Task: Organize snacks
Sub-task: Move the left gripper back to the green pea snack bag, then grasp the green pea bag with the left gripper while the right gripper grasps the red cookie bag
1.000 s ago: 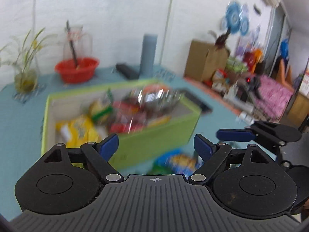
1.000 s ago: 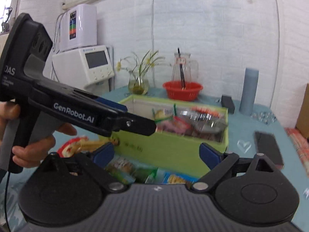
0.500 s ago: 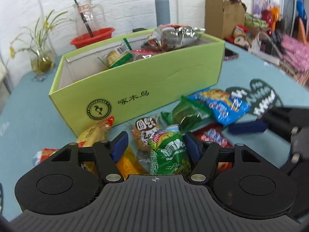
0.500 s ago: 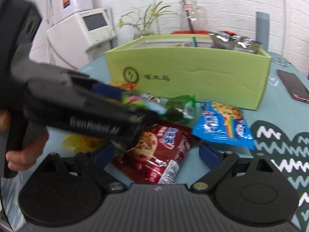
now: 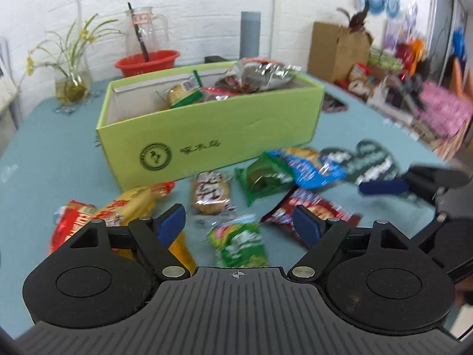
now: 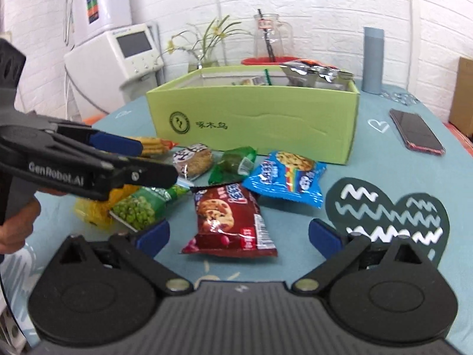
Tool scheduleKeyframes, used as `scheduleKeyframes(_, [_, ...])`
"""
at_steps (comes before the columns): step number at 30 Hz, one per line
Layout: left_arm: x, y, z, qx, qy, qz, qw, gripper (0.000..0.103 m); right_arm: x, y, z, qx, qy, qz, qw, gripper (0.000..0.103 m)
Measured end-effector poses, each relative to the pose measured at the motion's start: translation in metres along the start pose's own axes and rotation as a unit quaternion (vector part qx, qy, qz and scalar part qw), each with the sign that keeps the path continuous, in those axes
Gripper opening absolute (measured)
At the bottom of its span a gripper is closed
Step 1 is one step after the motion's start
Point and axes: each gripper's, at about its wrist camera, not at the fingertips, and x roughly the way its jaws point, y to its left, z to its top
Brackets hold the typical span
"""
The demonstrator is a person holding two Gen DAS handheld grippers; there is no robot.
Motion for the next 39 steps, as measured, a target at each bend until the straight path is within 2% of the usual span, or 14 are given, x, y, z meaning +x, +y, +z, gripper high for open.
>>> scheduleKeyframes(2, [0.004, -0.002, -0.008, 0.014, 0.011, 0.017, 0.9997, 0.062, 0.008, 0.006, 0.003, -0.015, 0.004, -0.002, 1.0, 0.098])
scheduleKeyframes(5, [0.005, 0.0, -0.012, 0.012, 0.008, 0.0, 0.9999, 0.058, 0.019, 0.006, 0.006, -0.019, 0.014, 0.005, 1.0, 0.098])
scheduleKeyframes(8, [0.011, 0.0, -0.013, 0.007, 0.015, -0.027, 0.9995, 0.045, 0.027, 0.008, 0.007, -0.027, 0.025, 0.002, 0.999, 0.098])
scheduleKeyframes(10, [0.02, 0.002, -0.014, 0.003, 0.03, -0.036, 0.9989, 0.043, 0.032, 0.011, 0.006, -0.044, 0.035, -0.012, 0.998, 0.098])
scheduleKeyframes(12, [0.025, 0.01, -0.018, -0.022, 0.039, -0.051, 0.9977, 0.029, 0.032, 0.008, 0.006, -0.043, 0.033, -0.002, 0.999, 0.095])
scheduleKeyframes(13, [0.024, 0.008, -0.019, -0.009, 0.038, -0.036, 0.9986, 0.017, 0.029, 0.008, 0.006, -0.04, 0.026, 0.006, 0.999, 0.08])
scheduleKeyframes(14, [0.022, 0.008, -0.021, -0.01, 0.037, -0.035, 0.9986, 0.015, 0.025, 0.009, 0.006, -0.044, 0.019, 0.008, 0.999, 0.054])
scheduleKeyframes(22, [-0.011, 0.034, -0.009, -0.095, 0.021, -0.147, 0.9843, 0.013, 0.0, 0.014, 0.015, -0.003, -0.002, 0.07, 0.998, 0.047])
scheduleKeyframes(25, [-0.019, 0.046, 0.011, -0.107, -0.004, -0.161, 0.9812, 0.014, -0.004, 0.008, 0.033, 0.005, -0.017, 0.083, 0.996, 0.031])
scheduleKeyframes(27, [-0.018, 0.052, 0.02, -0.105, -0.012, -0.15, 0.983, 0.014, 0.002, 0.007, 0.038, -0.011, -0.009, 0.059, 0.998, 0.035])
scheduleKeyframes(29, [-0.017, 0.053, 0.018, -0.103, -0.011, -0.145, 0.984, 0.012, 0.004, 0.008, 0.032, -0.015, -0.006, 0.039, 0.999, 0.088])
scheduleKeyframes(30, [-0.015, 0.052, 0.015, -0.103, -0.005, -0.152, 0.983, 0.01, 0.003, 0.007, 0.027, -0.007, -0.007, 0.042, 0.999, 0.098])
scheduleKeyframes(36, [0.006, 0.037, -0.003, -0.095, 0.031, -0.162, 0.9817, 0.011, 0.003, 0.013, 0.013, -0.004, 0.027, 0.038, 0.999, 0.103])
scheduleKeyframes(39, [0.009, 0.036, -0.005, -0.1, 0.035, -0.158, 0.9818, 0.021, 0.011, 0.023, 0.008, -0.031, 0.047, 0.028, 0.998, 0.103])
